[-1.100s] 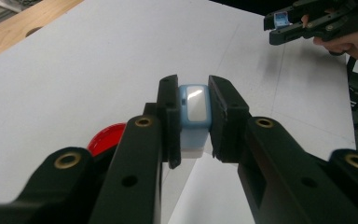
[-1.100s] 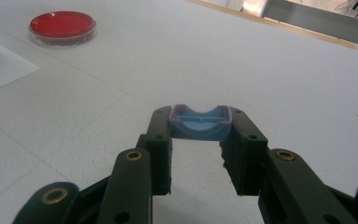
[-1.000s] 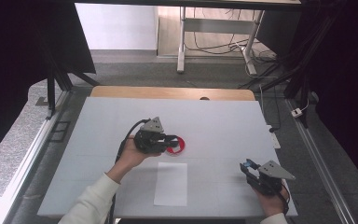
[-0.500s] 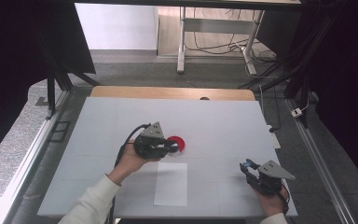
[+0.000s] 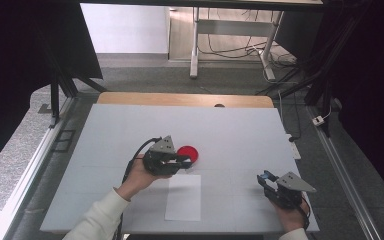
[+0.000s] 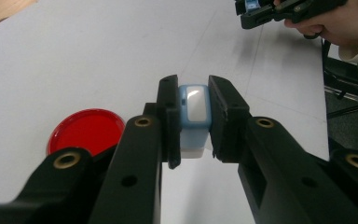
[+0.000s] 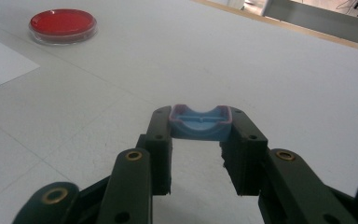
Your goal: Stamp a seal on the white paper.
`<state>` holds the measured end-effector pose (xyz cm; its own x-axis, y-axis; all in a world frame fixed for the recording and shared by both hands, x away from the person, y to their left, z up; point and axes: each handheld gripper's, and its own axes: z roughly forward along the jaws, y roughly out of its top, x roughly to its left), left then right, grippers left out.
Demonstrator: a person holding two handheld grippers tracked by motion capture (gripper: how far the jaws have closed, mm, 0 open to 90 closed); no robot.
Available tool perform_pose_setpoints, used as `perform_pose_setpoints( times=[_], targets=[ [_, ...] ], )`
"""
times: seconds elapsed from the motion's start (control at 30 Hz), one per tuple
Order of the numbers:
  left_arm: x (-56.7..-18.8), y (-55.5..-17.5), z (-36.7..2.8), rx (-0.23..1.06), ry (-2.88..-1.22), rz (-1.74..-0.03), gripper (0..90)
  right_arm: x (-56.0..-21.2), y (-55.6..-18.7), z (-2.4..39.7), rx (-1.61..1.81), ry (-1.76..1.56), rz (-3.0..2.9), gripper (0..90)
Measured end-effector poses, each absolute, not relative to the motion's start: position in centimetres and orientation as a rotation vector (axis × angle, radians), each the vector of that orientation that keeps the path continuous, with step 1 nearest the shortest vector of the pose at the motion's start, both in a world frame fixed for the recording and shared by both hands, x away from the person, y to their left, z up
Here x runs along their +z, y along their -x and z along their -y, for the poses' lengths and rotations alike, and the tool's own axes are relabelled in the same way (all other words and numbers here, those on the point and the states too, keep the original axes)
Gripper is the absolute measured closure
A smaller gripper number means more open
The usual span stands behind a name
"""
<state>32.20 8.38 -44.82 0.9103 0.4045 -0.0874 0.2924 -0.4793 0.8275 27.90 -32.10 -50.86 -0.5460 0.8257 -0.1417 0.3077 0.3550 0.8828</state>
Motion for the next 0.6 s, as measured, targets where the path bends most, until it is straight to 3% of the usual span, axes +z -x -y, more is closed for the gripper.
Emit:
perform_pose_setpoints(
  times=[0.6],
  targets=[
    [-45.51,-31.14,-7.96,0.124,-2.126,-0.484,74.5,-50.93,-27.92,32.10,1.138,-0.983,-2.034,64.2]
  ],
)
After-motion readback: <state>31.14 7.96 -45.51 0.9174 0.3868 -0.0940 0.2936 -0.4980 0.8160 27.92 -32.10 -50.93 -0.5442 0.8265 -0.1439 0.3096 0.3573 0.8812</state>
